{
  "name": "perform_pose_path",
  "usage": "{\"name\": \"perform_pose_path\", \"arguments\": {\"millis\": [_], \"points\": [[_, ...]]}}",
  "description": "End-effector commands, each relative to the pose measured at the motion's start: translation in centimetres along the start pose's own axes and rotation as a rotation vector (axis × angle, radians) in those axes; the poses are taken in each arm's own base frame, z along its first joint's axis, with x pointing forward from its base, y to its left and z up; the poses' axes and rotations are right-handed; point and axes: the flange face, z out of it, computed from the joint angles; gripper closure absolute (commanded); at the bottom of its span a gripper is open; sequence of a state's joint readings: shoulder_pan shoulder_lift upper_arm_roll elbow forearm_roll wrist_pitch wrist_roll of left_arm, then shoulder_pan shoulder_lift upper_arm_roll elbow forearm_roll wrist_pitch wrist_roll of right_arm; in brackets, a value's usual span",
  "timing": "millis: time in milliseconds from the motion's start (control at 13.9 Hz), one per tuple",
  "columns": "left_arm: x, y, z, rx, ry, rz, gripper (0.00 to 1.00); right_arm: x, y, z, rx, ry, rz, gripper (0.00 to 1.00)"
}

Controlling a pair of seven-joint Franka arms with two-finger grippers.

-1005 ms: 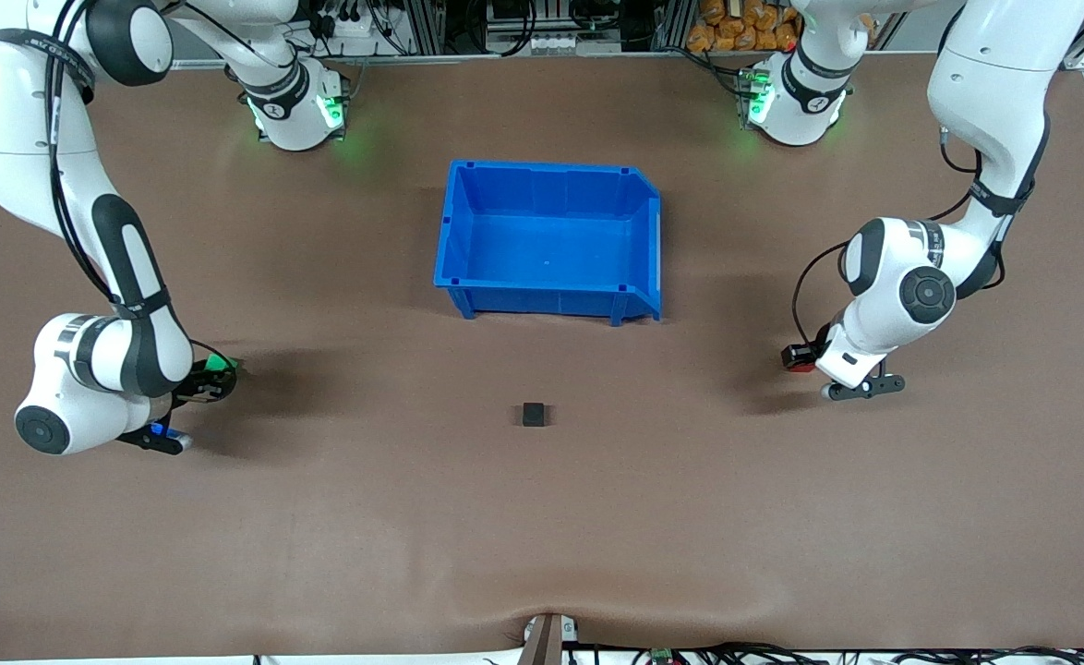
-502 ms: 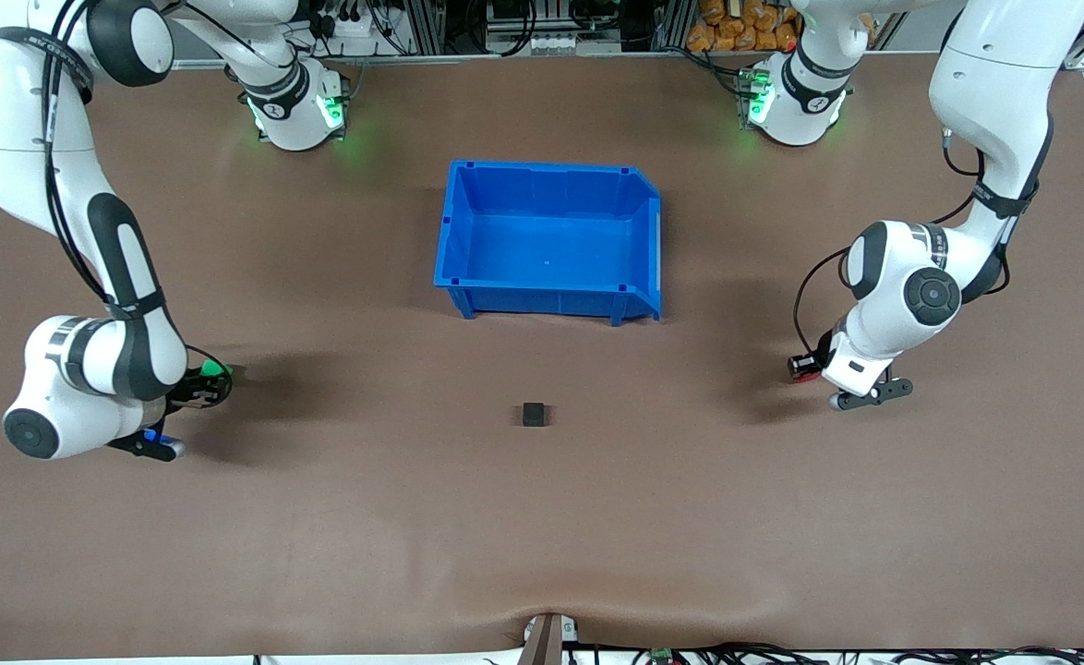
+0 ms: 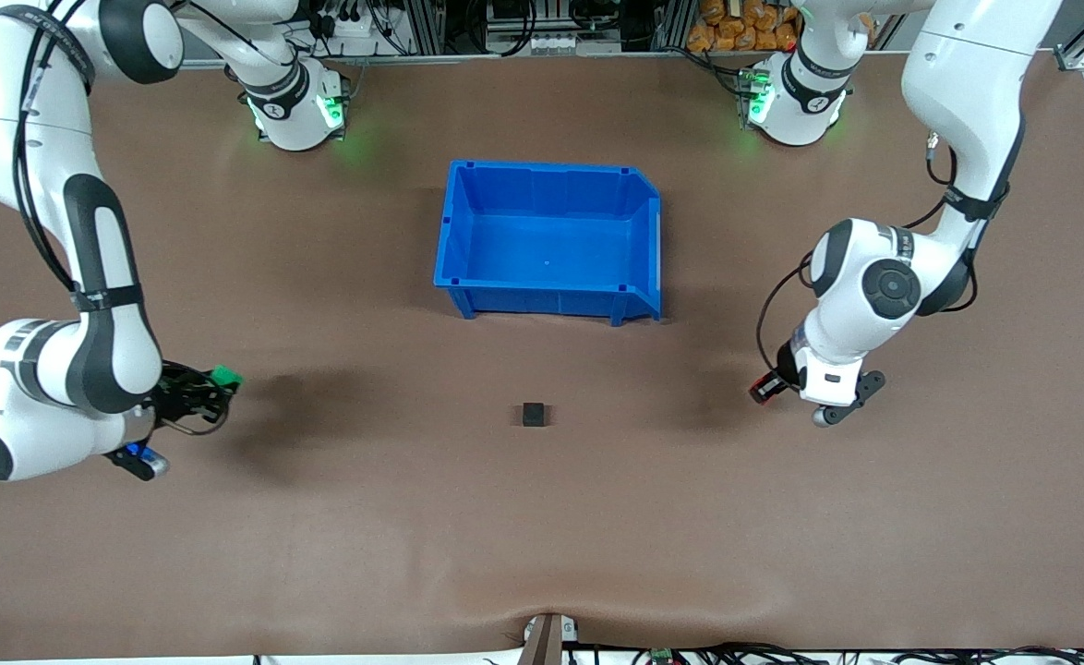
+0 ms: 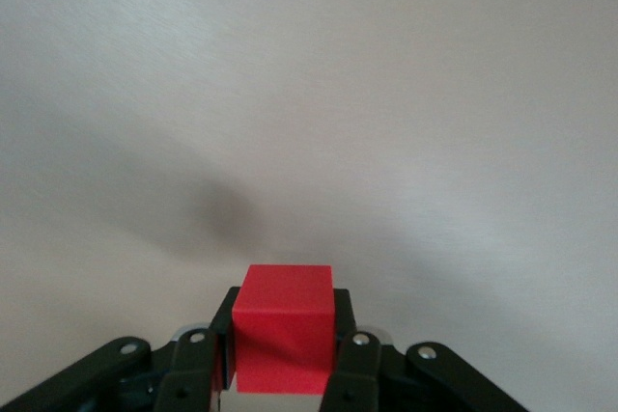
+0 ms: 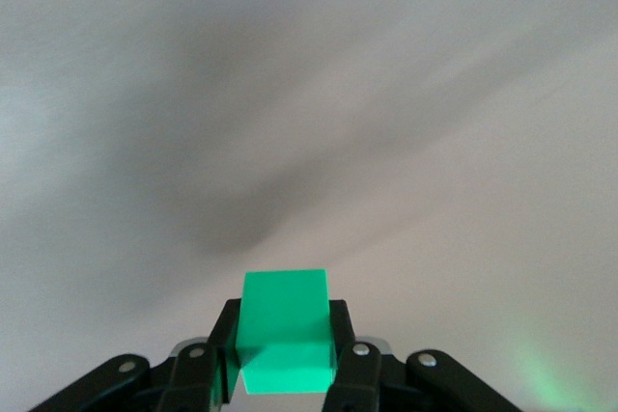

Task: Attach green and red cubes to black cube
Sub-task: 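Carry the green cube and the red cube toward the black cube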

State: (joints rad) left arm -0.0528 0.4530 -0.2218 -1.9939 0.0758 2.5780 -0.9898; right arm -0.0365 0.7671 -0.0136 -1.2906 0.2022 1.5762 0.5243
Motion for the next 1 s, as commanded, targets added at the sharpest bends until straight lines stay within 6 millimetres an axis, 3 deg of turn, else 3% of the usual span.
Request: {"name": "perform_pose_path", "arguments": {"millis": [0,287,502,718,933], "points": [[-2.6,4.9,0.9,-0.026,-0.004,-0.152,1.0,-2.8,-4.2,-0.4,0.049,-0.032,0.173,1.0],[-5.7,12.0,1.3,-0.048,-0.031,-0.318,1.0,-6.1,-10.2,-0.2,0.19,-0.103,0.406,1.0],[-9.3,16.8,3.1,-0.016,-0.065,-0.417,1.0,-8.7,-14.6,0.8,0.245,-0.069,0.486,1.0],[-12.2,18.9,4.9,-0.012,-0.086,-0.493,1.0,-11.4,-18.4,1.6,0.303,-0.08,0.59,1.0],[-12.4,19.1,6.3,-0.004,-0.094,-0.534,1.0,-13.6,-21.9,3.3,0.362,-0.091,0.677,1.0]]}}
